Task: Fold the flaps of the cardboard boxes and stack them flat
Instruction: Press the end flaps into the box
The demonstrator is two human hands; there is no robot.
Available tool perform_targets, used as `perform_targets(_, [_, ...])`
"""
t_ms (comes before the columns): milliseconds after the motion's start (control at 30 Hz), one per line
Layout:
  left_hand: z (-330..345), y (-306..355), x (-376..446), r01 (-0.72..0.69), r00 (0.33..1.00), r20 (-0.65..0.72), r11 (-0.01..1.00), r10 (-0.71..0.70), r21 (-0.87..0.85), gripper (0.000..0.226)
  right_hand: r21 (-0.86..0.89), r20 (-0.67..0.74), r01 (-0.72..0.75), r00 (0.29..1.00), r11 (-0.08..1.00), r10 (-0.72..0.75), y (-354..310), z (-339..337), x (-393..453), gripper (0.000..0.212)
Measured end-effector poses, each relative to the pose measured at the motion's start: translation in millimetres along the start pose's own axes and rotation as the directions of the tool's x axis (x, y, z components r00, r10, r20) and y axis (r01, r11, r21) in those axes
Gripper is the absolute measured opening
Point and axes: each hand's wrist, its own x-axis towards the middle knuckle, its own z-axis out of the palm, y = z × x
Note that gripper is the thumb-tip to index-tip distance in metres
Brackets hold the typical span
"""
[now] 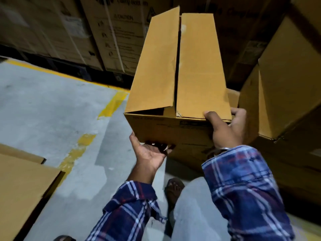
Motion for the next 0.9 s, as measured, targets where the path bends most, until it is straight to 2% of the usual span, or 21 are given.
perform_targets(100, [-9.8,44.7,-26.6,-0.086,0.996,0.009,0.996,0.086,0.001,0.080,-0.001,0.111,-0.030,0.993,1.000,0.030,0.8,33.7,-21.7,0.052])
perform_targets(200, [-35.2,87.8,-50.9,-0.142,0.989,-0.041,0.989,0.141,-0.028,0.080,-0.014,0.205,-0.080,0.975,0.997,0.081,7.4,71.8,-48.3,0.053])
perform_targets(333, [-89.7,128.5,-67.6,-0.215,0.965,-0.164,0.975,0.204,-0.052,0.086,-0.073,0.308,-0.143,0.938,0.987,0.158,35.6,118.9,-85.7,0.053])
perform_targets(500, [-167.5,148.7,-73.8,-0.259,0.917,-0.338,0.960,0.211,-0.102,0.091,-0.182,0.440,-0.214,0.855,0.960,0.274,95.7,158.3,-120.0,0.050])
perform_targets(567, [-193.4,148.4,-74.3,-0.264,0.897,-0.397,0.957,0.196,-0.123,0.090,-0.202,0.454,-0.259,0.830,0.944,0.325,121.5,167.5,-128.6,0.051])
perform_targets(700, [-247.2,152.5,-65.3,-0.250,0.878,-0.451,0.956,0.159,-0.151,0.106,-0.255,0.453,-0.345,0.783,0.903,0.426,174.1,184.0,-143.5,0.056])
perform_targets(800, [-279.2,153.3,-42.9,-0.207,0.903,-0.409,0.968,0.133,-0.143,0.113,-0.272,0.374,-0.368,0.811,0.889,0.450,211.0,195.2,-139.4,0.054])
perform_targets(900, [-293.3,148.2,-20.8,-0.198,0.876,-0.468,0.972,0.118,-0.127,0.110,-0.278,0.270,-0.434,0.821,0.857,0.503,249.8,199.7,-127.8,0.057])
